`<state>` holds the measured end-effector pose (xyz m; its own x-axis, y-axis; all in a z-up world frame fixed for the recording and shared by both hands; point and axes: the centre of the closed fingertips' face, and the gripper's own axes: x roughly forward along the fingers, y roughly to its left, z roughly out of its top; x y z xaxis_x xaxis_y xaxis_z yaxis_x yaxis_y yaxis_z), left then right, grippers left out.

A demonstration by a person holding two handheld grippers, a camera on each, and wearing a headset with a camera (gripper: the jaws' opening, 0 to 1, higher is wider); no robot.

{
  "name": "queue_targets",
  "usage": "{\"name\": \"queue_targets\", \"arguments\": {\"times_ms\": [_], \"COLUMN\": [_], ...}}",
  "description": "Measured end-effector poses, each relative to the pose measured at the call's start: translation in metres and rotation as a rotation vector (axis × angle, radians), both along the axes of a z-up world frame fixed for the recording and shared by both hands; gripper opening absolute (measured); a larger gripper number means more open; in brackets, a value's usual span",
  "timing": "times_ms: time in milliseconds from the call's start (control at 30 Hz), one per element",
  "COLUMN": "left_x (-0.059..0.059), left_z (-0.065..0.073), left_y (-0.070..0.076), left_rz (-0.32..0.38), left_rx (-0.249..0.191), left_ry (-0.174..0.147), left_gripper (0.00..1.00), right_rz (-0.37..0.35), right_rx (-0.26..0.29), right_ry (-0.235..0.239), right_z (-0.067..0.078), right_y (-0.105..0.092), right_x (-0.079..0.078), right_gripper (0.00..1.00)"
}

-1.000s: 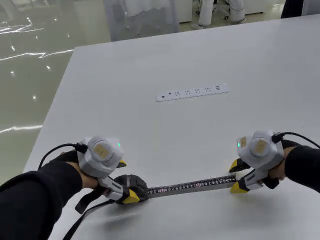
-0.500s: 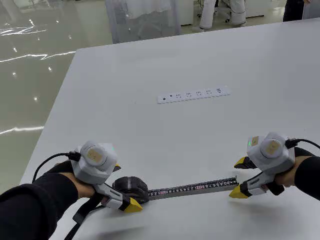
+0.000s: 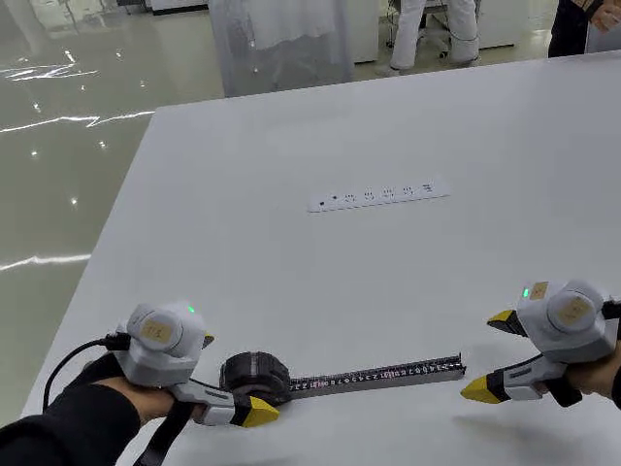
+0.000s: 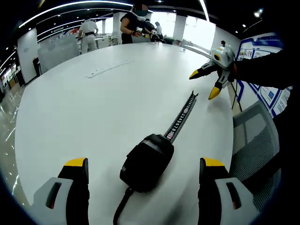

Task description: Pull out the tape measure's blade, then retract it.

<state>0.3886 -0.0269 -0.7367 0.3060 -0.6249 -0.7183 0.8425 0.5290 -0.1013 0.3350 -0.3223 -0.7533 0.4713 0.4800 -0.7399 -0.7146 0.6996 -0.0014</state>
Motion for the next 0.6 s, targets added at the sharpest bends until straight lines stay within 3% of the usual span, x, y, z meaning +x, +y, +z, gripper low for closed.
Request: {"name": "queue_targets", "arguments": {"times_ms": [167, 333, 600], "left_x": [0.001, -0.001, -0.006], "left_z": [0.008, 0.017, 0.021], "left_y": [0.006, 0.016, 0.035], "left_rz": [0.082, 0.125, 0.187], "left_rx": [-0.078, -0.102, -0.114], "left_ry": [0.019, -0.015, -0.046], "left_gripper": [0.99, 0.99, 0.99], "right_rz": [-0.037, -0.083, -0.13], "right_rx": [0.031, 0.064, 0.071], "right_ry": [-0.006, -0.046, -0.07], "right_z": [0.007, 0.021, 0.028], "right_y": [-0.003, -0.009, -0.021], "right_x": [-0.005, -0.01, -0.022], "right_gripper": [0.73, 0.79, 0.9]}}
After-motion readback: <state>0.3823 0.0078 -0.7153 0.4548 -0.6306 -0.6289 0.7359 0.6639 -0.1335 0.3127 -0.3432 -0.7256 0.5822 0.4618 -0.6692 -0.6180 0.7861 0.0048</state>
